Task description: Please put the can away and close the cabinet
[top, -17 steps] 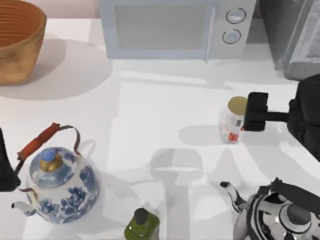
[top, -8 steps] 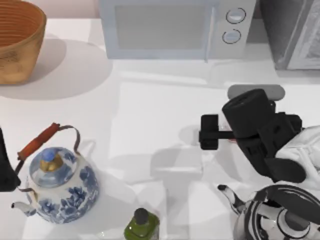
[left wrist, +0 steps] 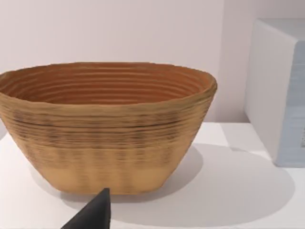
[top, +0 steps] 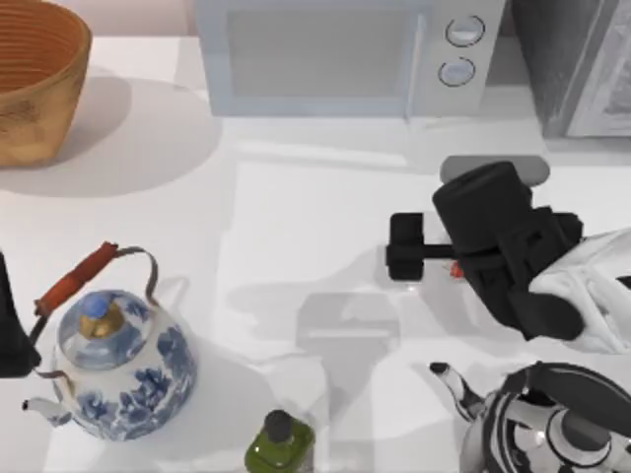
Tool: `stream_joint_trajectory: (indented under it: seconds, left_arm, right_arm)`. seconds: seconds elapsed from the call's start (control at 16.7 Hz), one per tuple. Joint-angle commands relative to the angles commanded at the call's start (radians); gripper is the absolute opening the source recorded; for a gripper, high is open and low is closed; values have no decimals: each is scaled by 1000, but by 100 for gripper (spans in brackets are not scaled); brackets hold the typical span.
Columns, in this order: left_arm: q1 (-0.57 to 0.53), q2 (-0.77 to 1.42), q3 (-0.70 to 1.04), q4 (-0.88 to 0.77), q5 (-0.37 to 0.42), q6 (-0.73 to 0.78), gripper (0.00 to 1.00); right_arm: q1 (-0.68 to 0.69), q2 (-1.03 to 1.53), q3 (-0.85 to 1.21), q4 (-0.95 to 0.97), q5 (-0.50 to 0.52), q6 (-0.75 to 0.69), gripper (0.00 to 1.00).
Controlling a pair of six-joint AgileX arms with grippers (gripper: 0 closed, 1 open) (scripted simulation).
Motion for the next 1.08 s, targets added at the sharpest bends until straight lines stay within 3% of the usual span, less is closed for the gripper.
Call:
stream_joint_trajectory:
  seconds: [0.6, 1.08]
  left_arm:
    - [0, 0, 0, 0, 0, 0, 100]
    - [0, 0, 0, 0, 0, 0, 100]
  right_arm:
    - [-45, 148, 44, 117, -29, -34, 100]
    - [-45, 148, 44, 117, -29, -34, 40]
